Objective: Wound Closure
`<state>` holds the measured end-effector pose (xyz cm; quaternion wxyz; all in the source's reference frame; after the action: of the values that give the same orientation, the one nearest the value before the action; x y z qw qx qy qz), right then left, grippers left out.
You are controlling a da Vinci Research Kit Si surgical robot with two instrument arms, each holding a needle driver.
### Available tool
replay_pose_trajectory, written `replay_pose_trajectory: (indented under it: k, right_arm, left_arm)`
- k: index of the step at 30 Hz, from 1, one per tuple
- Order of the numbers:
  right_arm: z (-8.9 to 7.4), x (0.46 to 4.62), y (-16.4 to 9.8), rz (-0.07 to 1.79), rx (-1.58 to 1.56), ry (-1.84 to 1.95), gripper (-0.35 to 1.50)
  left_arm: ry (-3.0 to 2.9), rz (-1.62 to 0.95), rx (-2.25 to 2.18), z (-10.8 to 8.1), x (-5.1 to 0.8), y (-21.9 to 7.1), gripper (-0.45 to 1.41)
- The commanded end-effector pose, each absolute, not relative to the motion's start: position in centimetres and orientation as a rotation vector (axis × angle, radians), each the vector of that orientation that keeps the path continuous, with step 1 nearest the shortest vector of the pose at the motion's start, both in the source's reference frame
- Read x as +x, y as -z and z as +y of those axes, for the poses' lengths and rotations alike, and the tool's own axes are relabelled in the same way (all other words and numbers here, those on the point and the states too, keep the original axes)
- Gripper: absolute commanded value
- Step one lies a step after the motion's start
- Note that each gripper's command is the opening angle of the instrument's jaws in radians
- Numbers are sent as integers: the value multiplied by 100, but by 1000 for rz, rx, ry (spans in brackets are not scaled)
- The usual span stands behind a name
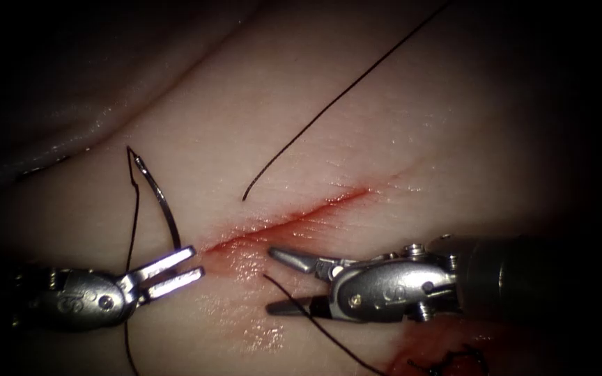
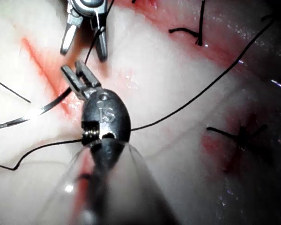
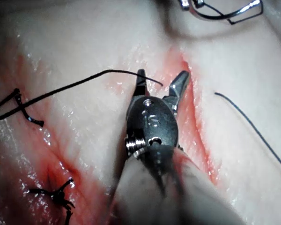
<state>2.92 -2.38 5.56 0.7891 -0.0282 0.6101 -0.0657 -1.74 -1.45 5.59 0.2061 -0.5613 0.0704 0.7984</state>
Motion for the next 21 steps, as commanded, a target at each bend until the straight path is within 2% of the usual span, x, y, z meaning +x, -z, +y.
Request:
replay_pose_trajectory:
  k: [1,2,21]
  right_arm:
    - [-247,295,-561,1331,-55,151,-23]
    - [-249,294,-560,1339,-40,163,-35]
    - [-341,235,-423,1384,103,265,-35]
  left_arm:
    - [-2225,194,-1562,-151,-179,-565,-45]
    - [-2225,195,-1562,-151,-179,-565,-45]
    - [-2228,185,-1563,-153,-184,-569,-45]
